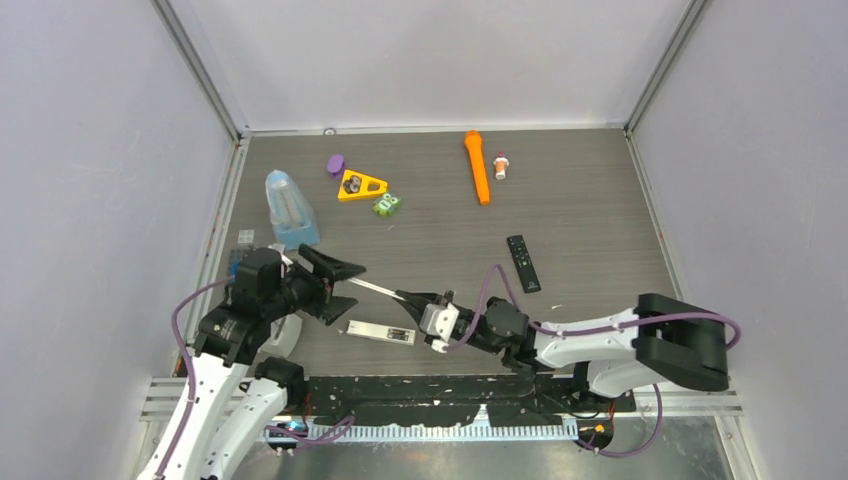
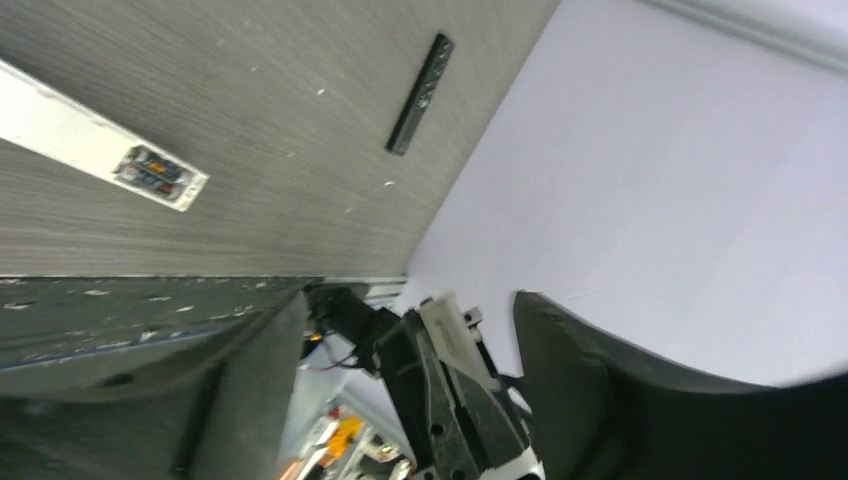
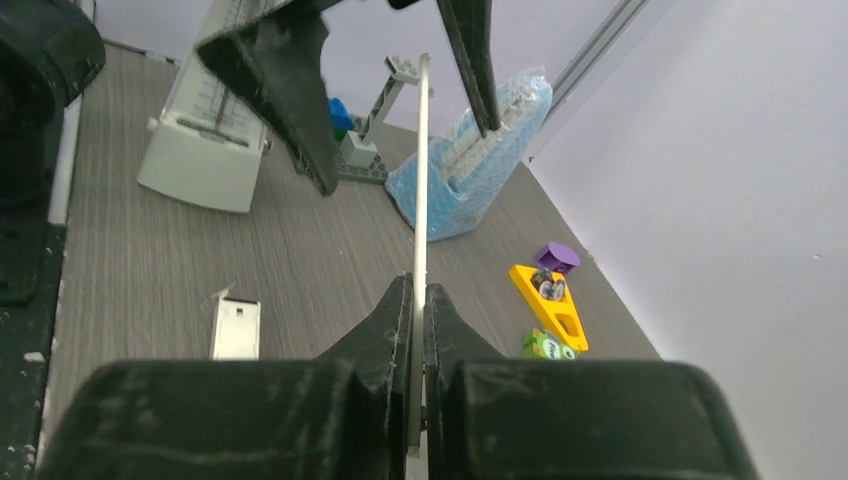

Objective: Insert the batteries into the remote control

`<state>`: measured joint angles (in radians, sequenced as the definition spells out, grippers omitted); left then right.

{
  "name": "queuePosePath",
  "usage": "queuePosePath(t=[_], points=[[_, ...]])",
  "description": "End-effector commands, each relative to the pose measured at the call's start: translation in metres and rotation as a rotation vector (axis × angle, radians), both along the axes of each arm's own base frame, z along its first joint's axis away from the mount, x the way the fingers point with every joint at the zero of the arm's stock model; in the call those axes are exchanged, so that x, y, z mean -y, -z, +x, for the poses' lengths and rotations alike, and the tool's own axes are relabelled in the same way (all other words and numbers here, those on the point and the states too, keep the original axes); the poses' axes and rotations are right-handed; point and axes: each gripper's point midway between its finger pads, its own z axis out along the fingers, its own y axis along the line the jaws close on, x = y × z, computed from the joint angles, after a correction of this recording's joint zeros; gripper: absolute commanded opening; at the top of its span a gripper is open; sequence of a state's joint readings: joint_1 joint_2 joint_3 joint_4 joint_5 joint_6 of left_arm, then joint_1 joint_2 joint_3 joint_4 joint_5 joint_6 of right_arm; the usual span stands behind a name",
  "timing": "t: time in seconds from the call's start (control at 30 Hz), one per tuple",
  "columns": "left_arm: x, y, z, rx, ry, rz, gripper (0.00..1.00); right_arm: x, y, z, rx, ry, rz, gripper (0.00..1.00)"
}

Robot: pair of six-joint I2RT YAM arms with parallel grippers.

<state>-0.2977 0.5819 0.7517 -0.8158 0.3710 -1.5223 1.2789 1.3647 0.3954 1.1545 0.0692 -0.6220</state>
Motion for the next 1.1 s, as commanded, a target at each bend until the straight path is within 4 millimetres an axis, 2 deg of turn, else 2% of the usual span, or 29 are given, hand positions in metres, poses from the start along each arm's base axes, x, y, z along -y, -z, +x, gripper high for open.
queuePosePath(t=[0.0, 0.03, 0.07, 0.13, 0.27, 0.33, 0.47, 0.57, 0.63, 0.67, 0.7, 0.73, 0.77, 0.8, 0.83, 0.87, 1.07], points=[[-0.002, -0.023, 0.019, 0.308, 0.052, 0.075, 0.95, 0.005, -0.039, -0.002, -0.228, -0.013, 0.083, 0.05], [-0.004, -0.022, 0.021, 0.36, 0.071, 0.123, 0.99, 0.004, -0.029, -0.001, -0.29, -0.005, 0.017, 0.05], [-0.007, -0.022, 0.023, 0.405, 0.091, 0.176, 0.99, 0.007, -0.033, -0.004, -0.361, -0.011, 0.028, 0.05], [-0.014, -0.018, 0.026, 0.479, 0.137, 0.298, 0.99, 0.012, -0.02, -0.01, -0.501, -0.002, -0.038, 0.05], [-0.022, -0.014, 0.026, 0.599, 0.224, 0.447, 0.99, 0.018, 0.0, -0.035, -0.767, -0.073, -0.047, 0.05], [-0.018, -0.021, 0.026, 0.733, 0.277, 0.482, 0.99, 0.019, 0.012, -0.043, -0.913, -0.077, -0.05, 0.05], [-0.037, -0.021, 0.031, 0.832, 0.203, 0.601, 1.0, 0.013, 0.04, -0.062, -1.218, -0.151, -0.097, 0.05], [-0.043, -0.014, 0.032, 0.845, 0.202, 0.648, 1.0, 0.006, 0.051, -0.074, -1.42, -0.196, -0.097, 0.05], [-0.041, -0.004, 0.031, 0.806, 0.233, 0.652, 0.99, -0.001, 0.062, -0.076, -1.531, -0.204, -0.113, 0.05], [-0.04, 0.003, 0.03, 0.777, 0.256, 0.65, 1.0, -0.004, 0.057, -0.073, -1.566, -0.218, -0.096, 0.05], [-0.039, 0.011, 0.029, 0.739, 0.273, 0.649, 0.99, -0.006, 0.064, -0.07, -1.633, -0.196, -0.095, 0.05], [-0.039, 0.019, 0.028, 0.702, 0.288, 0.648, 0.98, -0.008, 0.061, -0.065, -1.668, -0.207, -0.082, 0.05], [-0.038, 0.028, 0.027, 0.67, 0.308, 0.643, 0.97, -0.011, 0.069, -0.062, -1.754, -0.184, -0.078, 0.05], [-0.036, 0.039, 0.026, 0.636, 0.326, 0.639, 0.95, -0.012, 0.066, -0.056, -1.786, -0.205, -0.058, 0.05], [-0.035, 0.048, 0.025, 0.61, 0.34, 0.631, 0.93, -0.015, 0.074, -0.054, -1.868, -0.187, -0.051, 0.05], [-0.034, 0.057, 0.024, 0.588, 0.351, 0.625, 0.91, -0.018, 0.069, -0.05, -1.884, -0.22, -0.032, 0.05], [-0.036, 0.098, 0.015, 0.495, 0.367, 0.615, 0.81, -0.033, 0.075, -0.04, -2.077, -0.253, 0.053, 0.05]])
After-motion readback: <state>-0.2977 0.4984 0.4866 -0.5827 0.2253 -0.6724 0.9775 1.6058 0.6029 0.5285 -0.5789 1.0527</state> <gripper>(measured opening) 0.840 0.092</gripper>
